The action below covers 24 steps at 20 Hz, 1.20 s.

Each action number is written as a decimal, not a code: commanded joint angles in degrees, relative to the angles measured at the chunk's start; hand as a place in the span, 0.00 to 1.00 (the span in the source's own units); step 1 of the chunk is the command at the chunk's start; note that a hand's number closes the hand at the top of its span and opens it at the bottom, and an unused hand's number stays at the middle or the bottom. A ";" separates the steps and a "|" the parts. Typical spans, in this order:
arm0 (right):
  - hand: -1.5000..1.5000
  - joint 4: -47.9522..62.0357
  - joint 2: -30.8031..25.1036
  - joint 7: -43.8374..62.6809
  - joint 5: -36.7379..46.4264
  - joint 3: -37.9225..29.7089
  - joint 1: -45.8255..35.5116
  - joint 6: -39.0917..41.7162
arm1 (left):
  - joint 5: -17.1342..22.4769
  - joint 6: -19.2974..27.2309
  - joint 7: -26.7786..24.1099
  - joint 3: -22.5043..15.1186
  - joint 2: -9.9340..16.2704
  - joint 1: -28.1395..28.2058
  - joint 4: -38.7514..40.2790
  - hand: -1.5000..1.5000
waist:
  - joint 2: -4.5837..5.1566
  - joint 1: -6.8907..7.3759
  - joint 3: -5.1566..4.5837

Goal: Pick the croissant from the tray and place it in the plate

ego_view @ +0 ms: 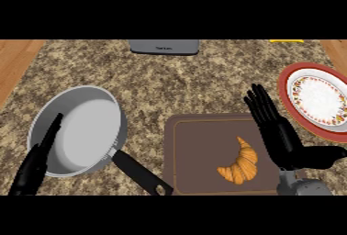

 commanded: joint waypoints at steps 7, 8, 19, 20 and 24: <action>1.00 1.04 -20.71 4.14 21.41 -12.84 7.37 -12.52 | 12.28 -2.16 5.69 2.22 -7.26 6.07 -4.57 0.50 | 1.98 -8.54 -2.30; 1.00 0.34 -16.81 3.80 20.26 -19.37 7.47 -21.30 | 14.76 -2.43 6.84 1.93 -9.24 7.96 -5.47 0.50 | 0.79 -10.13 -0.73; 0.00 -19.26 -4.20 1.17 29.21 -15.89 22.96 -35.76 | 19.34 -4.28 15.15 1.69 -11.79 2.87 -8.71 0.50 | 0.29 -6.41 0.33; 0.00 -20.93 -2.95 1.66 29.98 -14.18 26.61 -35.46 | 19.37 -5.04 13.88 1.79 -11.90 4.57 -7.29 0.50 | 0.26 -6.15 0.31; 0.00 -22.08 -10.62 10.77 34.44 -11.59 32.50 -27.23 | 19.06 -6.13 13.60 1.55 -11.80 4.51 -8.91 0.50 | 0.68 -5.25 0.16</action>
